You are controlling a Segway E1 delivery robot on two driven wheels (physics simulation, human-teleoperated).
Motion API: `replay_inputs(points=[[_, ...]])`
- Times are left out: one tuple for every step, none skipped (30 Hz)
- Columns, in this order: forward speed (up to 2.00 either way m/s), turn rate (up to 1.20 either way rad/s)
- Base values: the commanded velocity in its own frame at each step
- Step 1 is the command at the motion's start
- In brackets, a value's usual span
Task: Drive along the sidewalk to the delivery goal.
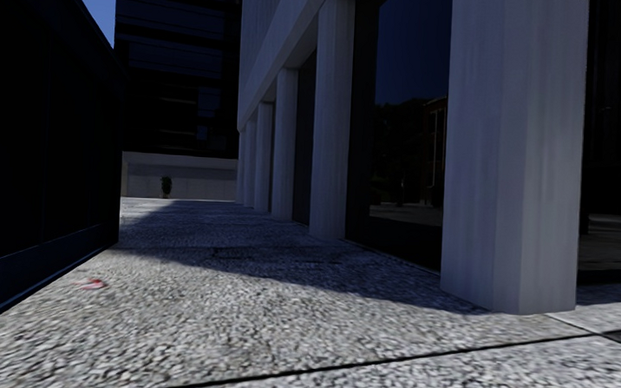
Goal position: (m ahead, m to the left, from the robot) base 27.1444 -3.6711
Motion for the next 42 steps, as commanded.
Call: replay_inputs(points=[[1.18, 0.34], [1.18, 0.34], [1.18, 0.34], [1.18, 0.34], [1.18, 0.34], [1.18, 0.34], [1.18, 0.34], [1.18, 0.34], [1.18, 0.34], [1.18, 0.34], [1.18, 0.34], [1.18, 0.33], [1.18, 0.33], [1.18, 0.28], [1.18, 0.27], [1.18, 0.27], [1.18, 0.27], [1.18, 0.27], [1.18, 0.27], [1.18, 0.27], [1.18, 0.27], [1.19, 0.27], [1.19, 0.27], [1.19, 0.27], [1.19, 0.27], [1.19, 0.27], [1.19, 0.27], [1.26, 0.27], [1.26, 0.27], [2.00, 0.27], [2.00, 0.27], [2.00, 0.27], [2.00, 0.27], [2.00, 0.27], [2.00, 0.27], [2.00, 0.27], [2.00, 0.29], [2.00, 0.29], [2.00, 0.34], [2.00, 0.38], [2.00, 0.39], [2.00, 0.39]])
